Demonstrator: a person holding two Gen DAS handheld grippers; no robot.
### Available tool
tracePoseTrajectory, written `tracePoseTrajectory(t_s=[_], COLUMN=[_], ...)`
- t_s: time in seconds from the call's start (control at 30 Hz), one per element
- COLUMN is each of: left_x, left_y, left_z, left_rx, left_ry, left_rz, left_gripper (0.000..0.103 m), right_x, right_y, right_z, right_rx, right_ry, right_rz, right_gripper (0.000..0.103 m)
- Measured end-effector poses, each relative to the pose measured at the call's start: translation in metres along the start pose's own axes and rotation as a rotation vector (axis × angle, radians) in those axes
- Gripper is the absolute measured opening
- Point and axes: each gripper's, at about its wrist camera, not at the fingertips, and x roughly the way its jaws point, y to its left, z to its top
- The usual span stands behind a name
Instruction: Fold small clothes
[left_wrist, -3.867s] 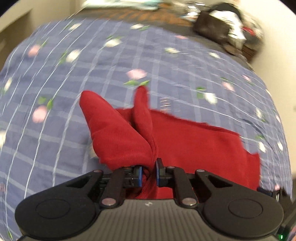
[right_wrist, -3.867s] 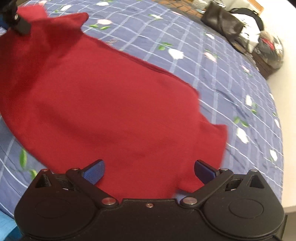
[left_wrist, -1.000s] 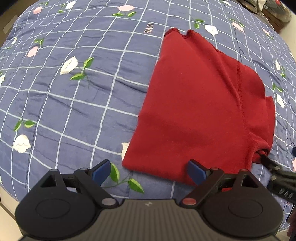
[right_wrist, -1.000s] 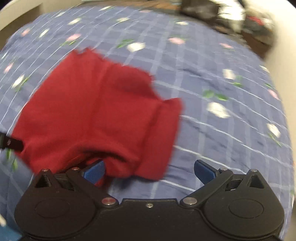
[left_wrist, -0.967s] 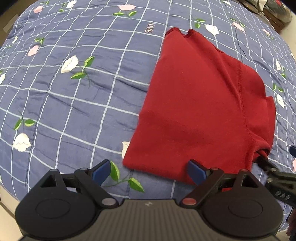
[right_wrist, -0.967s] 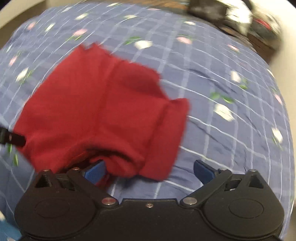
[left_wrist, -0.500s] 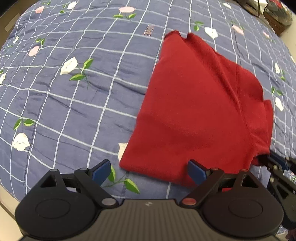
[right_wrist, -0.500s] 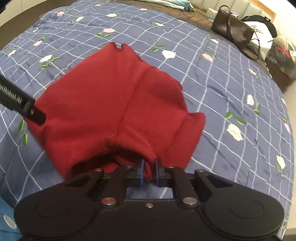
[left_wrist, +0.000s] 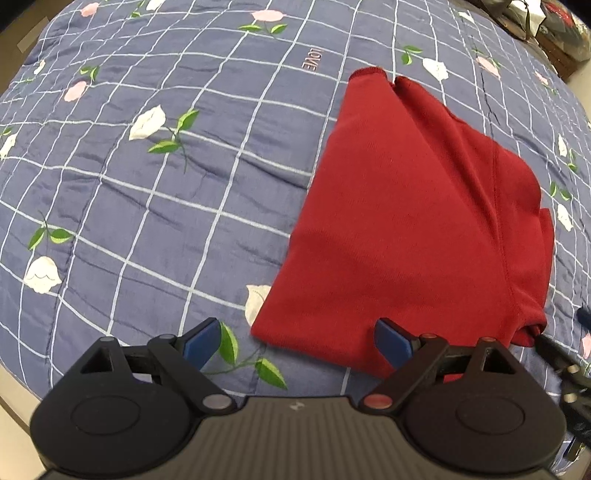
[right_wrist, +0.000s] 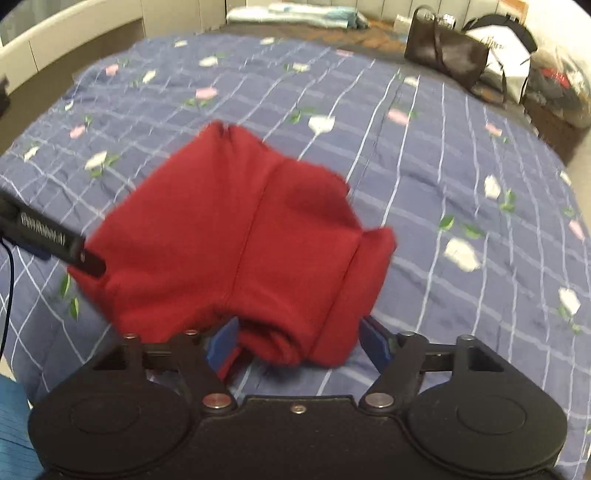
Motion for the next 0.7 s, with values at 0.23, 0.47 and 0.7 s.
tracePoseTrajectory(t_s=[0.23,0.47,0.7], left_x=[0.007,0.017,0.017], left_y=[-0.006,-0.011,-0.015], left_z=[-0.003,0.001,0.007], left_rx=[0.014,0.002,-0.019], left_ry=[0.017,0.032,0.033], left_rz=[0.011,0.023,0.018], left_gripper=[0.094,0.095,0.095], right_x=[0.02,0.077,0.081], right_y=[-0.04,-0.062,-0.06], right_z=[0.026,0.041,0.05], right_rx=[0.245,0.456,0.363], right_ry=[0.009,0.168,0.17], right_rz=[0.046,0.105,0.094], right_gripper=[0.084,0.047,0.004])
